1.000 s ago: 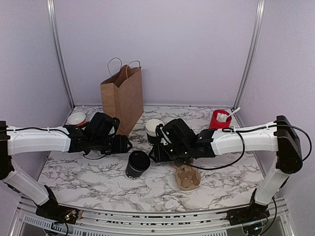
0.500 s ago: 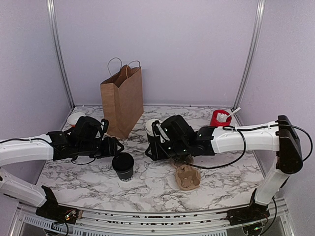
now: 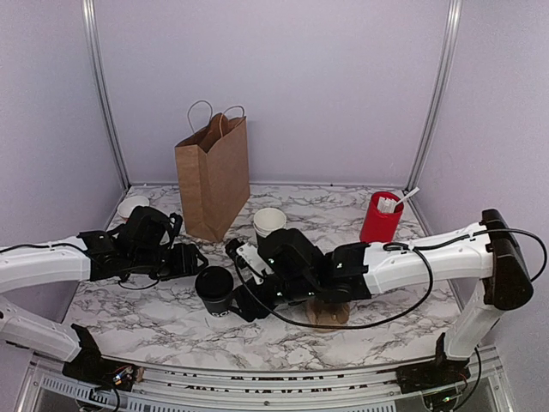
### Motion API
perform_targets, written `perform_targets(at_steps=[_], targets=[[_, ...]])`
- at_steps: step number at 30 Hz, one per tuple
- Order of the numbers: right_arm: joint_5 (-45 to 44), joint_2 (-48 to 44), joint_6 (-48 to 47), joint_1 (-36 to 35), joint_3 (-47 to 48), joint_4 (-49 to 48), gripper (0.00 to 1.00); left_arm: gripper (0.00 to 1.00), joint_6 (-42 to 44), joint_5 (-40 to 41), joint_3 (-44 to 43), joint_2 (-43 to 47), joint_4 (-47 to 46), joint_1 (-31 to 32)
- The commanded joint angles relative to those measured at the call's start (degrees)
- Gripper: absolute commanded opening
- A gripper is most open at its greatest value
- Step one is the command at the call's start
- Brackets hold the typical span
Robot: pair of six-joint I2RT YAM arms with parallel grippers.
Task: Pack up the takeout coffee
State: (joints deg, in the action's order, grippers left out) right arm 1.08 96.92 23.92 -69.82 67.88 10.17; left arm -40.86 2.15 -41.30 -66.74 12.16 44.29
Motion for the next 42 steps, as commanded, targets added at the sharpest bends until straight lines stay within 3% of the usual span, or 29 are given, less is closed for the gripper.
perform_targets(at_steps=[1,11,17,26,42], targets=[[-7.06,0.09,-4.06,-4.30,-1.13,-5.70,0.73,0.68,-1.05,-3.04,-0.44,-4.93,1.16,-3.08],[-10.53,8.09,-2.62,-5.52,-2.43,-14.05,0.79,0.68,-2.82,-9.97,3.34,-9.95,-5.83,-8.80],[-10.24,12.36,-1.10,-5.47,-0.86,-15.24,0.80,0.67,-4.81,-12.57,6.18,-10.69,-9.43,-8.71],[-17.18,14.53,-0.86,-5.26,-4.15,-22.83,0.84,0.67,-7.57,-13.41,8.64,-12.26,-14.37,-7.91],[-17.54,15.09,-0.57,0.33,-6.81,-23.57,0.84,0.66,-10.69,-12.89,10.62,-12.41,-17.47,-3.78]])
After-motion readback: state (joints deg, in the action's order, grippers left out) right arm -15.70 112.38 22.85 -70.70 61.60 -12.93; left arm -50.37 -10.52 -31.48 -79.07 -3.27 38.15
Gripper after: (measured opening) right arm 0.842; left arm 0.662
